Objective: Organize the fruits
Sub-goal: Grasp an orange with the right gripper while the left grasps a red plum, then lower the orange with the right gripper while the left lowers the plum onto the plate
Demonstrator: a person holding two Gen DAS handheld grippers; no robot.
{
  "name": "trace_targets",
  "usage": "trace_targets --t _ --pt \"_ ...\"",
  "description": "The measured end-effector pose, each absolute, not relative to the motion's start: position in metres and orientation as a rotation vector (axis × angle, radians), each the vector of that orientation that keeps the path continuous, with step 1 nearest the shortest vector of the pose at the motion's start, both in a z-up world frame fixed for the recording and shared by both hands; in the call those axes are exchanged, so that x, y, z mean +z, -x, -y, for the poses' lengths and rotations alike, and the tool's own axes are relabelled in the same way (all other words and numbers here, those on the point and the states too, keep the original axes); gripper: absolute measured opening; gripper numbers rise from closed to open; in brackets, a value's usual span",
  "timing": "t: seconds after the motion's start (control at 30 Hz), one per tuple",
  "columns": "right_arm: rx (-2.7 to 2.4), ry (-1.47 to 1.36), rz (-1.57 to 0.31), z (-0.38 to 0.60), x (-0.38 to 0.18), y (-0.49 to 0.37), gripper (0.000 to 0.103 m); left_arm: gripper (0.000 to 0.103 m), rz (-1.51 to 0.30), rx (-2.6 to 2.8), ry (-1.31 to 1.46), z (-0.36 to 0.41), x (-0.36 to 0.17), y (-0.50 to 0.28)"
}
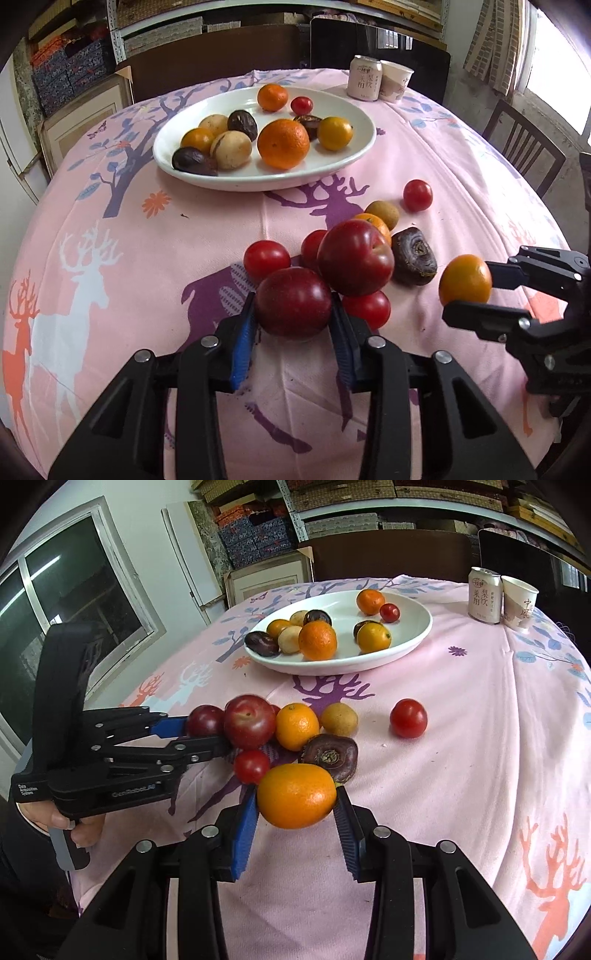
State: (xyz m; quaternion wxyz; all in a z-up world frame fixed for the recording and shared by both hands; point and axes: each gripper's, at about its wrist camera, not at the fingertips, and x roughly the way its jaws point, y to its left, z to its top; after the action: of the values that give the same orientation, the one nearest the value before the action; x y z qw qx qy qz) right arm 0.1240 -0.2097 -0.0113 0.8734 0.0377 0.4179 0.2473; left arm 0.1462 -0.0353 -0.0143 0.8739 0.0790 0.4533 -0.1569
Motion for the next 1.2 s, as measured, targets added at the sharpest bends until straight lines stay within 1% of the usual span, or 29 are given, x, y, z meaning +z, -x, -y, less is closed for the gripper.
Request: trace_targets --t 0.2,0.37,0.5,0.6,0.9,0.93,0.97,1.0,1.07,1.1,1.13,1.17,1.2 --pt "0.465 -0.085 -0.802 0.23 0.015 -0.13 0.041 0.037 -0.834 -0.327 -0.143 0.026 0.032 -0.139" --pt "0.459 -0.057 -0.716 0.229 0.044 -0.15 0.041 0.037 -0.787 -0.305 -0.133 0.032 0.051 -0.165" --pt "0.47 -0.056 -0.689 0.218 0.056 -0.183 0.041 0.037 -0.807 -0.272 -0.114 0.039 0.046 -0.201" --pt "0.475 -0.095 -0.699 0.212 0.056 -0.214 0.041 0.037 -0.848 -0.244 -0.093 0.04 0.033 -0.224" --pt "0.438 -0.189 -0.803 0.19 0.02 -0.292 0.041 0.038 -0.906 -0.201 -0.076 0.039 0.005 -0.268" --pt "0.433 -0.212 -0.81 0.191 0.017 -0.296 0.043 0.038 -0.909 -0.191 -0.062 0.038 0.003 -0.272" --pt "0.432 -0.23 -0.813 0.194 0.015 -0.298 0.045 0.044 -0.906 -0.185 -0.042 0.035 0.003 -0.274" --pt "0.43 -0.241 -0.805 0.196 0.015 -0.297 0.049 0.047 -0.897 -0.195 -0.014 0.033 0.004 -0.275" --pt "0.422 -0.23 -0.794 0.199 0.015 -0.291 0.05 0.056 -0.878 -0.2 0.003 0.032 0.007 -0.272" --pt "0.421 -0.23 -0.792 0.201 0.015 -0.288 0.05 0.058 -0.864 -0.193 -0.008 0.033 0.009 -0.269" --pt "0.421 -0.231 -0.79 0.205 0.015 -0.284 0.05 0.065 -0.847 -0.183 -0.017 0.034 0.012 -0.265" --pt "0.424 -0.232 -0.787 0.209 0.017 -0.28 0.05 0.069 -0.825 -0.171 -0.025 0.034 0.015 -0.261" --pt "0.427 -0.232 -0.784 0.212 0.018 -0.275 0.05 0.069 -0.809 -0.167 -0.033 0.034 0.018 -0.257"
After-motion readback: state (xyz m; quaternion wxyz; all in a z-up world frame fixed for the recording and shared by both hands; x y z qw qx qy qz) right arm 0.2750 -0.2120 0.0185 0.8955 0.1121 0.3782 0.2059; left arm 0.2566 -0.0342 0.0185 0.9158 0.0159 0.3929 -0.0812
